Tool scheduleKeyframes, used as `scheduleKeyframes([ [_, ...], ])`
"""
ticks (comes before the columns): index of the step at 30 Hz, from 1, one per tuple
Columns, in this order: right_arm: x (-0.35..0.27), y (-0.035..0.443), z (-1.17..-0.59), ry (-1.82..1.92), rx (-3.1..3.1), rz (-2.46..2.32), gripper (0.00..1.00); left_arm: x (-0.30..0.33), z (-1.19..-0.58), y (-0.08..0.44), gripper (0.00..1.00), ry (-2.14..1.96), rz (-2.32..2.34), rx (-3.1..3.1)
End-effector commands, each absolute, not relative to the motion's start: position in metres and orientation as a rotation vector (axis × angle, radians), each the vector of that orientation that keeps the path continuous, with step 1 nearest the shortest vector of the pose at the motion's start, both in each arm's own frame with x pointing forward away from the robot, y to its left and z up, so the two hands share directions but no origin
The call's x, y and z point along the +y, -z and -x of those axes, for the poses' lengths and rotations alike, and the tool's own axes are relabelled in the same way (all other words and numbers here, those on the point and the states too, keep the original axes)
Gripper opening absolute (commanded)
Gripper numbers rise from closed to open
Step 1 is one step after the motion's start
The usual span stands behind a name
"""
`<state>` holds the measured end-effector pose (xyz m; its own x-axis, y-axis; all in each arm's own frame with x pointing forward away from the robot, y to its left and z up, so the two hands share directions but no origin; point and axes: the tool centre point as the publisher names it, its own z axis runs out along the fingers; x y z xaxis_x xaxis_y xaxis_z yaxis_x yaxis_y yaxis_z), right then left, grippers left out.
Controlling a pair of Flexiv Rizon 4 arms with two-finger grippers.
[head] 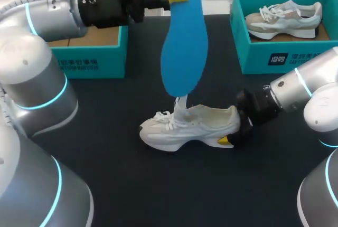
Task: Take the shoe out of the shoebox, open the shoe tongue, remove and reinsert the insole, then place the shoe into the shoebox
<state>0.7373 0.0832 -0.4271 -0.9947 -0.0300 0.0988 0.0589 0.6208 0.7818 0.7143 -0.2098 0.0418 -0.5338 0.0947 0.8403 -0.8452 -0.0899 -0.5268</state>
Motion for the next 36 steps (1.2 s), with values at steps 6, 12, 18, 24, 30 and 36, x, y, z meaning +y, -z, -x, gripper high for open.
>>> scheduleKeyframes([
  [6,0.086,0.433,-0.739,1.320,-2.738,0.026,0.00,-0.214,-0.678,-0.051,0.00,-1.673,-0.898,-1.411],
  [12,0.086,0.433,-0.739,1.320,-2.738,0.026,0.00,-0.215,-0.664,-0.053,0.00,-1.621,-0.895,-1.360],
  [18,0.086,0.433,-0.739,1.320,-2.738,0.026,0.00,-0.222,-0.645,-0.047,0.00,-1.558,-0.902,-1.338],
  [24,0.086,0.433,-0.739,1.320,-2.738,0.026,0.00,-0.223,-0.640,-0.044,0.00,-1.529,-0.923,-1.303],
  [30,0.086,0.433,-0.739,1.320,-2.738,0.026,0.00,-0.225,-0.634,-0.043,0.00,-1.512,-0.927,-1.298],
  [36,0.086,0.433,-0.739,1.320,-2.738,0.026,0.00,-0.225,-0.634,-0.043,0.00,-1.512,-0.927,-1.298],
])
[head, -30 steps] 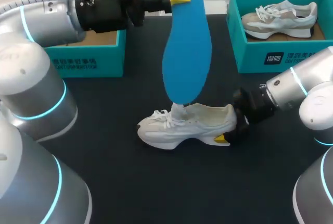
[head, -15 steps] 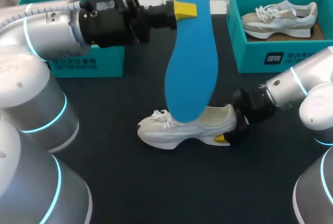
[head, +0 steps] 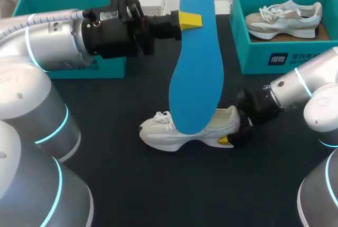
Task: Take the shoe out of the shoebox, open the shoe tongue, remove and reinsert the insole, then place the shoe into the shoebox
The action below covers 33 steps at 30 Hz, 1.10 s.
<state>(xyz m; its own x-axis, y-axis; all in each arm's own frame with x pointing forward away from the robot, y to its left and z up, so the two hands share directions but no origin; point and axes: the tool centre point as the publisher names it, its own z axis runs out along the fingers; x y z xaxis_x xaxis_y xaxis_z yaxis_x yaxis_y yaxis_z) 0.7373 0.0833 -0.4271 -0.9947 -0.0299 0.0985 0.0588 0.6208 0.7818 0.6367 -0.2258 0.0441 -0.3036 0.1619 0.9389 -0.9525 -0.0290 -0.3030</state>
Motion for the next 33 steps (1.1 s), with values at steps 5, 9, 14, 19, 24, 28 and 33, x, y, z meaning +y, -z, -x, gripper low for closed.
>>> scheduleKeyframes([
  [5,0.0859,0.4328,-0.7392,1.320,-2.738,0.026,0.00,-0.2251,-0.6344,-0.0426,0.00,-1.512,-0.927,-1.298],
  [9,0.0859,0.4328,-0.7392,1.320,-2.738,0.026,0.00,-0.2251,-0.6344,-0.0426,0.00,-1.512,-0.927,-1.298],
  [14,0.0859,0.4328,-0.7392,1.320,-2.738,0.026,0.00,-0.2251,-0.6344,-0.0426,0.00,-1.512,-0.927,-1.298],
  [19,0.0859,0.4328,-0.7392,1.320,-2.738,0.026,0.00,-0.2251,-0.6344,-0.0426,0.00,-1.512,-0.927,-1.298],
  [24,0.0859,0.4328,-0.7392,1.320,-2.738,0.026,0.93,-0.2251,-0.6344,-0.0426,0.00,-1.512,-0.927,-1.298],
  [28,0.0859,0.4328,-0.7392,1.320,-2.738,0.026,1.00,-0.2251,-0.6344,-0.0426,0.00,-1.512,-0.927,-1.298],
  [33,0.0859,0.4328,-0.7392,1.320,-2.738,0.026,1.00,-0.2251,-0.6344,-0.0426,0.00,-1.512,-0.927,-1.298],
])
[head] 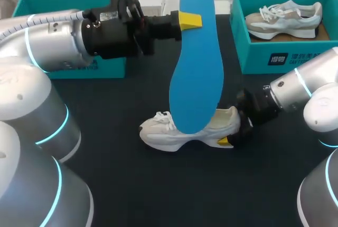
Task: Take the shoe out of the shoebox, open the shoe tongue, remove and reinsert the insole, then place the shoe into the shoebox
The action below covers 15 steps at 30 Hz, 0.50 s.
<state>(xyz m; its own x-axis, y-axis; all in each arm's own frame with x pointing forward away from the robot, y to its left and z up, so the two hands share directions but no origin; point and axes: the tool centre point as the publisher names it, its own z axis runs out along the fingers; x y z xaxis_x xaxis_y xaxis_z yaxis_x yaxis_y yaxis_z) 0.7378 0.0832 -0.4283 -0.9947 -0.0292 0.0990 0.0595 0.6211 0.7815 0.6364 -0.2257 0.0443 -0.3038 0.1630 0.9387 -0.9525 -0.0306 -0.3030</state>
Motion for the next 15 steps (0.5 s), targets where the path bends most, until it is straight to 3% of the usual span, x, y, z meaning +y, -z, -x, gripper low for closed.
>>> scheduleKeyframes([
  [1,0.0859,0.4328,-0.7392,1.320,-2.738,0.026,1.00,-0.2251,-0.6344,-0.0426,0.00,-1.512,-0.927,-1.298],
  [15,0.0835,0.4318,-0.7377,1.306,-2.751,0.037,1.00,-0.2251,-0.6344,-0.0426,0.00,-1.512,-0.927,-1.298],
])
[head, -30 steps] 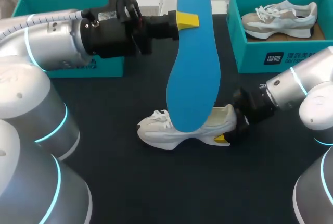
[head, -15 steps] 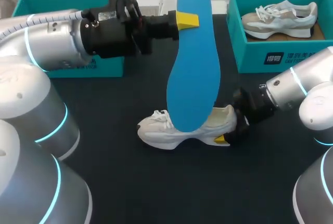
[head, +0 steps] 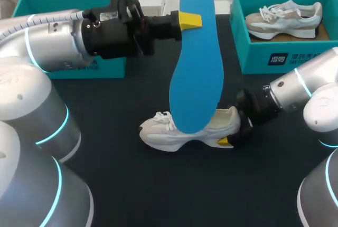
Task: Take the shoe out of the shoebox, open the shoe tongue, remove and reinsert the insole, then place the shoe into the shoebox
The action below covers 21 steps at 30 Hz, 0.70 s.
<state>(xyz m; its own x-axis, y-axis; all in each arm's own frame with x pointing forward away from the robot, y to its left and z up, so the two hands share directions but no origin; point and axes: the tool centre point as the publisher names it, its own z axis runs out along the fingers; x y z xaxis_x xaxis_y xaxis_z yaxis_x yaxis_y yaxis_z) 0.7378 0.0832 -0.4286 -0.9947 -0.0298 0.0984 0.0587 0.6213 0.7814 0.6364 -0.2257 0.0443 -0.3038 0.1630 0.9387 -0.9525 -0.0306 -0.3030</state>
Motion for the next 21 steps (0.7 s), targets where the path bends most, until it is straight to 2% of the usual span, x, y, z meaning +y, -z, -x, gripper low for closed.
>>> scheduleKeyframes([
  [1,0.082,0.432,-0.737,1.302,-2.753,0.045,1.00,-0.225,-0.634,-0.043,0.00,-1.512,-0.927,-1.298],
  [21,0.063,0.408,-0.736,1.144,-2.847,0.099,1.00,-0.225,-0.634,-0.043,0.00,-1.512,-0.927,-1.298],
])
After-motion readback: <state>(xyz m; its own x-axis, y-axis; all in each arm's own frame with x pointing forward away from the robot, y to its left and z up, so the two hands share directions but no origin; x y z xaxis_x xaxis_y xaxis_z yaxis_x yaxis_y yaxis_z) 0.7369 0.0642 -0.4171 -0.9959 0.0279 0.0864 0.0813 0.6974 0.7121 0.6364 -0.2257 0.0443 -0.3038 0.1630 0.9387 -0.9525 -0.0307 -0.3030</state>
